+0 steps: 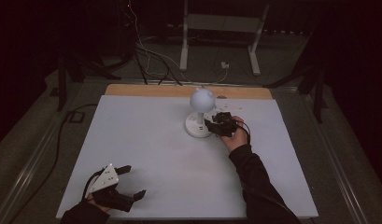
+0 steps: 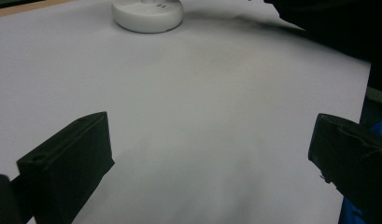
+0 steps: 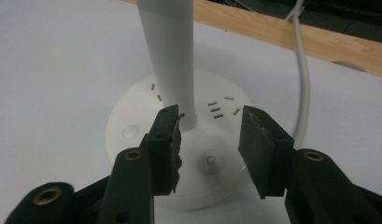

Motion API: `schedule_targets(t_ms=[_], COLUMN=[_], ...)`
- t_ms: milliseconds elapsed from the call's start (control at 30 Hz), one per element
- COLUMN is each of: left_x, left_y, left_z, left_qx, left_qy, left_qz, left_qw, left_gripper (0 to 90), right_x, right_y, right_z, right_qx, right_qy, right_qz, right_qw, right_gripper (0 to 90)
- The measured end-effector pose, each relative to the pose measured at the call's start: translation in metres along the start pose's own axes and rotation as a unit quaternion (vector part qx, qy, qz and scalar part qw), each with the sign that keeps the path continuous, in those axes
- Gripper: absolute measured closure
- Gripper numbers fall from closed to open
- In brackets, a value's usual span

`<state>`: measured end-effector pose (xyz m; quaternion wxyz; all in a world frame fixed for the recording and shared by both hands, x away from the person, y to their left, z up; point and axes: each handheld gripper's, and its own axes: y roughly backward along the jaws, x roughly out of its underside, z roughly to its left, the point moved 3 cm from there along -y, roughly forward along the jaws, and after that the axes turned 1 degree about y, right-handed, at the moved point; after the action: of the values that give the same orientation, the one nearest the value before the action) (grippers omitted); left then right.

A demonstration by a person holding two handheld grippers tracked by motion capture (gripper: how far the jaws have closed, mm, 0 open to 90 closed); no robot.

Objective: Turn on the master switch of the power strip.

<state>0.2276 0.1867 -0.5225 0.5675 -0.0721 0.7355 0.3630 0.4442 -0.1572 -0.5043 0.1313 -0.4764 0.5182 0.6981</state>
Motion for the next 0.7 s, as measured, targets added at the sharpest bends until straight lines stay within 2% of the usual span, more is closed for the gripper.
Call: schedule_targets(t_ms=[167,500,700], left_x=[0.0001,-0.0001,-0.0001], left_y=[-0.0001,0.0,0.0], left_z=[0.0,0.0002,0.0003], left_qx=[0.0,0.0,0.0], left_qy=[0.0,0.002,0.003], left_qz=[0.001,0.001,0.0], left_qw=[1.0,1.0,1.0], left_gripper=[0.2,0.2,0.2], right_x=[-0.0002,0.0,0.0009], right_y=[-0.001,-0.0035,-0.0053], right_z=[-0.0003,-0.0035,-0.0045], right_qx=[0.005,0.02,0.022], right_qy=[0.001,-0.001,0.001], right_qz=[-0.001,0.005,0.011], right_qw=[1.0,0.9998,0.9997], right_gripper=[66.3,89.1,89.8])
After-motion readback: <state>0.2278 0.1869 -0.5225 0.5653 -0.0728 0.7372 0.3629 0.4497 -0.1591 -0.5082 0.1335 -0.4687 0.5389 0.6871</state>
